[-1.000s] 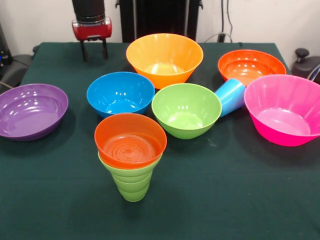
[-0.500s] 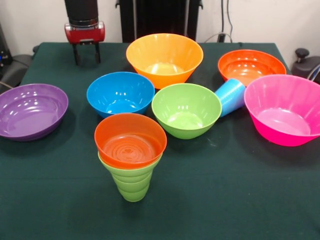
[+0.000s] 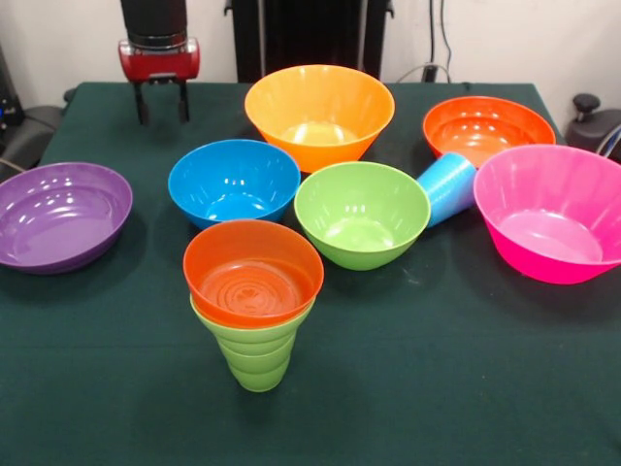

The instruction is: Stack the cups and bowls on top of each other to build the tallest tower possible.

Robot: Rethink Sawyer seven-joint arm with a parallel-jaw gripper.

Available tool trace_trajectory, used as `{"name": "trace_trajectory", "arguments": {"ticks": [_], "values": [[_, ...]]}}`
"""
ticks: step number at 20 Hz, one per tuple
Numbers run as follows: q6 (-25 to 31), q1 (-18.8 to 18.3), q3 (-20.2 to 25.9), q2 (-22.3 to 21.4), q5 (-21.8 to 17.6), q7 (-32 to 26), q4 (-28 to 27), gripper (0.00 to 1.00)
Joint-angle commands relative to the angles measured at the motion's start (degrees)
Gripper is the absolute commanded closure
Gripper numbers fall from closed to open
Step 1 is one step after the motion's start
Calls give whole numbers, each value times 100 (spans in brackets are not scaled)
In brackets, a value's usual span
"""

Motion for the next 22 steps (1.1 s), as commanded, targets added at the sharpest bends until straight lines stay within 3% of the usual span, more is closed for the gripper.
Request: {"name": "trace_trajectory", "arguments": {"ticks": [1,5,8,12,17,22], "values": [[889,886,404,-289,600,934,-501,0],[1257,1581,197,-416,1036,1153,-737,0],[1439,1889,97,-396,1266,1160,-967,0],[1367,2064,86,-122,1406,1069,-1371,0],[1692,2175,87,82,1662,882,-1889,0],[2053,1939,261,138,1696,472,-2240,0]]}}
